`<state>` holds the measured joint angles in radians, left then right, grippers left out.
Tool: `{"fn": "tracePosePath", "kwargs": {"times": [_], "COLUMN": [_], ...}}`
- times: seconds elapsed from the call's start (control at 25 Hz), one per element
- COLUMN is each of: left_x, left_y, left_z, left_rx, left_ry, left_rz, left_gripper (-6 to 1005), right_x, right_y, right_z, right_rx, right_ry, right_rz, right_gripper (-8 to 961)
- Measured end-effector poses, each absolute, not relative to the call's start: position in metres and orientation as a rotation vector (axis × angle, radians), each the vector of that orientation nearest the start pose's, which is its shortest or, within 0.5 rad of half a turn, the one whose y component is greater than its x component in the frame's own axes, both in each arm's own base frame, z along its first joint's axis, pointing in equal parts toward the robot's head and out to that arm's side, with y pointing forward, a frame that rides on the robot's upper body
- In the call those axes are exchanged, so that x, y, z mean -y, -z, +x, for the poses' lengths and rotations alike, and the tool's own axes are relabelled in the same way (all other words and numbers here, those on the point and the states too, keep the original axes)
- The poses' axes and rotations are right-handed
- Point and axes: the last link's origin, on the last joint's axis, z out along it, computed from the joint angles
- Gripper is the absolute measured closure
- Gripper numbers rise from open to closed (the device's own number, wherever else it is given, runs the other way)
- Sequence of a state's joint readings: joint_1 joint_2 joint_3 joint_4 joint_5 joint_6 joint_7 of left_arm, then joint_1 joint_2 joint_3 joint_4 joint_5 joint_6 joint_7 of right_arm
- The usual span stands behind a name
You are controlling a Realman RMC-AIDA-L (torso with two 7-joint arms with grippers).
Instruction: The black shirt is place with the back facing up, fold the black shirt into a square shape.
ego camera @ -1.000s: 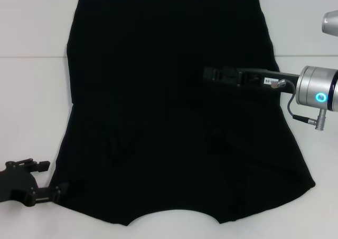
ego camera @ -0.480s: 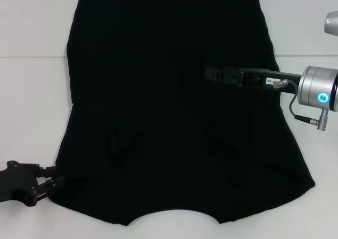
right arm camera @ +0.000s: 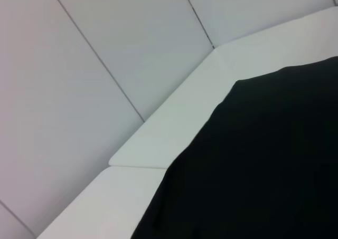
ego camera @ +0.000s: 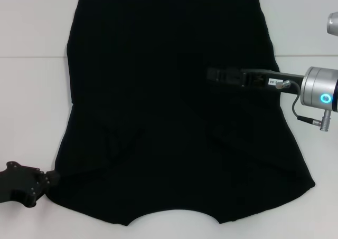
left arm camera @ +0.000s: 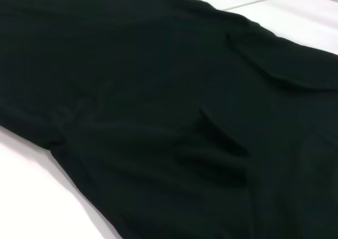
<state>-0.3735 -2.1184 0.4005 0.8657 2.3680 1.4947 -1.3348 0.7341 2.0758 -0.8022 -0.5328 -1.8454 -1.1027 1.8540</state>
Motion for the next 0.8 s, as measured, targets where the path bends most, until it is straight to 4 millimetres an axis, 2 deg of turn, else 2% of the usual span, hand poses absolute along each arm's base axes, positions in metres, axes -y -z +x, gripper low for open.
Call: {"fn": "tracePosePath", "kwargs": {"times": [0.2, 0.52, 0.8], "left_x": [-0.28, -0.271, -0.265], "left_y": [-0.044, -0.053, -0.051], "left_z": [-0.359, -0.366, -0.369], "left_rx": [0.794, 0.828, 0.846], "left_ry": [0.246, 0.282, 0.279], "left_rz": [-2.482, -2.438, -2.433], "left_gripper": [992, 993, 993], "right_x": [-0.412, -0.373, -0.345], "right_y": [0.008, -0.019, -0.053], "right_z": [0.234, 0.282, 0.32], "right_rx": [-1.256, -1.439, -1.573], "right_ry": [-0.739, -0.745, -0.694], "right_rz": [-2.333, -2.312, -2.258], "right_gripper": [129, 129, 131]}}
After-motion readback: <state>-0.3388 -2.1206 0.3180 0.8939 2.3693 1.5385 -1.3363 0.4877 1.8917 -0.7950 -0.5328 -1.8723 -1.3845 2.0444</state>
